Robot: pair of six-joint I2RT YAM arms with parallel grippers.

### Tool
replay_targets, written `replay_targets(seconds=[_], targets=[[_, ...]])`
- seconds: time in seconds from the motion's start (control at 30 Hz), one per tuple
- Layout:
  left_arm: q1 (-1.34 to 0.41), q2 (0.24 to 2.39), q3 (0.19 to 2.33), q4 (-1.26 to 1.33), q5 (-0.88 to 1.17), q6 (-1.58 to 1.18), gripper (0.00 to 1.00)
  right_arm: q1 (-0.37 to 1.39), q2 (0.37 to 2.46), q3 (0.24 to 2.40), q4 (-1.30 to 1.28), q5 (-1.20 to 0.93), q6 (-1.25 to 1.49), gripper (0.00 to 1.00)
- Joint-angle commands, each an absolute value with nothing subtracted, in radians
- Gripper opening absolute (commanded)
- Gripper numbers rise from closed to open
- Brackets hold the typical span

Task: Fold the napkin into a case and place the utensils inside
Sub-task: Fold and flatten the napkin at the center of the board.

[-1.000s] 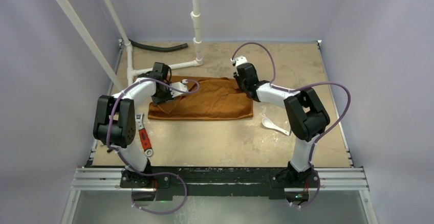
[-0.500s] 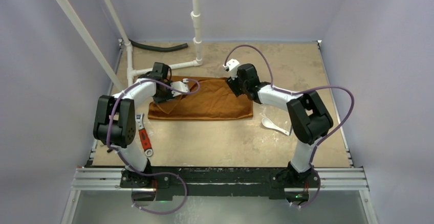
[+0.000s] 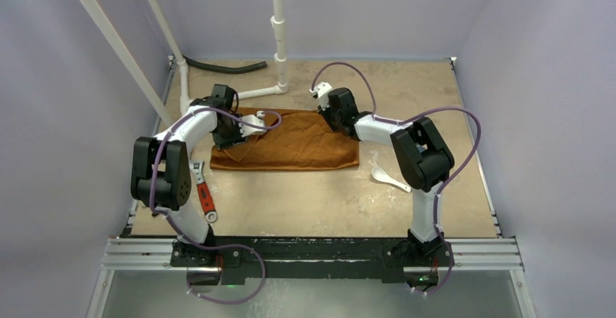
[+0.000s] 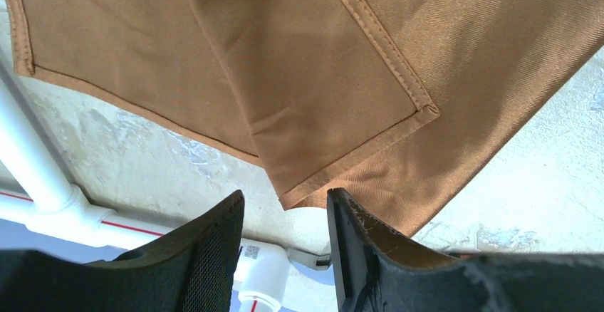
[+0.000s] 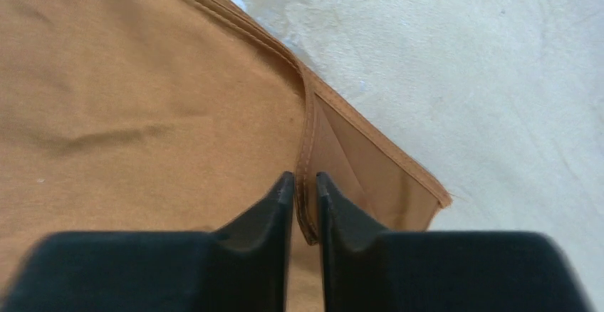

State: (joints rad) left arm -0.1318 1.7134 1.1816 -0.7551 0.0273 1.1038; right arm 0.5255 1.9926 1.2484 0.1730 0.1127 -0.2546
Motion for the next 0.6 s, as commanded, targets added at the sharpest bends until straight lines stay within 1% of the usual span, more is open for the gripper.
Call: replay_targets(seconds=[0.0,0.07,0.1,0.33,0.57], targets=[[-0.126,1.679,1.15,-0.752,0.06,1.142,0.46,0.526,1.983,1.279,0.179,0.215,-0.199,0.12],[-0.126,1.683,1.14,-0.72,0.063,1.132,0.45,0.526,1.975,1.269,0.18,0.234,-0.191,0.01],[-0.126,1.686,1.142,-0.711,0.07,1.124,0.45,0.526,1.972,1.265,0.18,0.245,-0.187,0.0],[-0.126,1.691,1.151,-0.698,0.089,1.111,0.43,0.507,1.923,1.246,0.121,0.278,-0.111,0.0],[-0.126,1.683,1.153,-0.709,0.126,1.108,0.43,0.463,1.882,1.248,-0.043,0.265,-0.014,0.0]])
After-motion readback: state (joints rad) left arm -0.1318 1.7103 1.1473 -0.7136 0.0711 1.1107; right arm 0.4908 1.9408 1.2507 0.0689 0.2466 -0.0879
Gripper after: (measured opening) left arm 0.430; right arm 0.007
